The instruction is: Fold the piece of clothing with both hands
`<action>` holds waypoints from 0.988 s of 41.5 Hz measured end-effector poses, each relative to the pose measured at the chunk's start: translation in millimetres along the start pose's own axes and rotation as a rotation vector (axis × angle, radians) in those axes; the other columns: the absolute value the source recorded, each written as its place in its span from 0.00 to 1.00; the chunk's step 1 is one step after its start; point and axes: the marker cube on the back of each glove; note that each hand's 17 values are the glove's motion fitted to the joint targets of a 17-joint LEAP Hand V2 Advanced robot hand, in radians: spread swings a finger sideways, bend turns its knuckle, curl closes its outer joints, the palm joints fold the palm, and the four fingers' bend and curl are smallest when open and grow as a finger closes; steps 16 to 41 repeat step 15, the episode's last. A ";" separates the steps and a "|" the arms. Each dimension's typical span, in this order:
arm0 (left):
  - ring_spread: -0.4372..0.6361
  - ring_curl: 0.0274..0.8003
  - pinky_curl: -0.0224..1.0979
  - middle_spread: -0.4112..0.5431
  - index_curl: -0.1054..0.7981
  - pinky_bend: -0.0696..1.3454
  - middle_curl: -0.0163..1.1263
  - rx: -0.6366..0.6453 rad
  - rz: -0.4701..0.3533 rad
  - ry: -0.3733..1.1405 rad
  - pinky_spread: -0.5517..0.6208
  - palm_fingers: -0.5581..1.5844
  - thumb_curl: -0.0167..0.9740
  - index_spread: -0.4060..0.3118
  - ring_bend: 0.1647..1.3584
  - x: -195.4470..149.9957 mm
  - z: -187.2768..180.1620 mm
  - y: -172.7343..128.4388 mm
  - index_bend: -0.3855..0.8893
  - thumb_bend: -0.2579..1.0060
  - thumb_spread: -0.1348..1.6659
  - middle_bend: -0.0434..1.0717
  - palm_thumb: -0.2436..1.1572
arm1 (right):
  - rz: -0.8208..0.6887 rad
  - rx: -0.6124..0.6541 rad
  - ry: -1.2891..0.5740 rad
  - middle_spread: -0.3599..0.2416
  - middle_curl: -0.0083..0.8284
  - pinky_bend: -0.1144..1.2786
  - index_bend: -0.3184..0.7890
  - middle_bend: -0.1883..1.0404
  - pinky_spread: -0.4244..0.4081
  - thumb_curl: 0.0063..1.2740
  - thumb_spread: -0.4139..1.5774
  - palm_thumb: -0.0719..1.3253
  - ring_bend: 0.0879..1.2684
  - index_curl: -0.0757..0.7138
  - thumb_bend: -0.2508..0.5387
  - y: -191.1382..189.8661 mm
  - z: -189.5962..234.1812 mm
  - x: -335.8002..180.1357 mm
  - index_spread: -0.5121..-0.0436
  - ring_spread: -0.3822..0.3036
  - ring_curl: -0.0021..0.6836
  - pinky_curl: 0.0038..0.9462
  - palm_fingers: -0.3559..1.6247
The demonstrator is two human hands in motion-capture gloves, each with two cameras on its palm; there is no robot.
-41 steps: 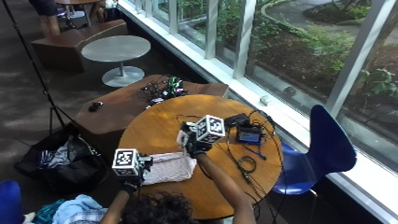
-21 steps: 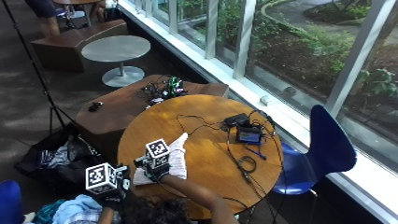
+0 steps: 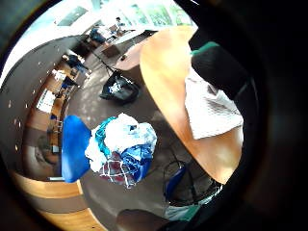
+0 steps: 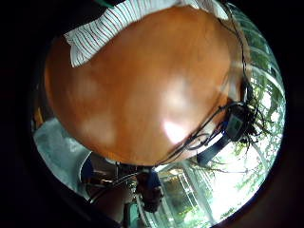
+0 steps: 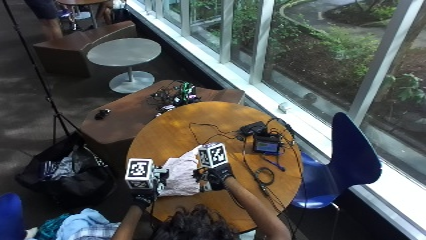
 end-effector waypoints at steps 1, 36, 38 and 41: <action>0.35 0.41 0.39 0.29 0.45 0.29 0.38 -0.011 0.003 -0.007 0.60 0.58 0.31 0.36 0.28 1.2 -0.6 -0.6 0.40 0.20 0.87 0.21 0.47 | 0.023 -0.057 -0.005 0.59 0.44 0.51 0.46 0.30 0.68 0.37 0.80 0.67 0.18 0.45 0.28 0.9 1.3 4.8 0.38 0.67 0.49 0.39 0.23; 0.37 0.41 0.38 0.28 0.44 0.28 0.38 -0.028 0.068 -0.041 0.59 0.57 0.30 0.35 0.25 35.0 2.6 -12.8 0.39 0.19 0.84 0.22 0.40 | 0.408 0.315 -0.002 0.65 0.44 0.45 0.44 0.31 0.81 0.29 0.95 0.58 0.14 0.49 0.30 52.6 -9.2 82.8 0.40 0.78 0.46 0.35 0.23; 0.37 0.41 0.38 0.28 0.44 0.28 0.38 -0.028 0.068 -0.041 0.59 0.57 0.30 0.35 0.25 35.0 2.6 -12.8 0.39 0.19 0.84 0.22 0.40 | 0.408 0.315 -0.002 0.65 0.44 0.45 0.44 0.31 0.81 0.29 0.95 0.58 0.14 0.49 0.30 52.6 -9.2 82.8 0.40 0.78 0.46 0.35 0.23; 0.37 0.41 0.38 0.28 0.44 0.28 0.38 -0.028 0.068 -0.041 0.59 0.57 0.30 0.35 0.25 35.0 2.6 -12.8 0.39 0.19 0.84 0.22 0.40 | 0.408 0.315 -0.002 0.65 0.44 0.45 0.44 0.31 0.81 0.29 0.95 0.58 0.14 0.49 0.30 52.6 -9.2 82.8 0.40 0.78 0.46 0.35 0.23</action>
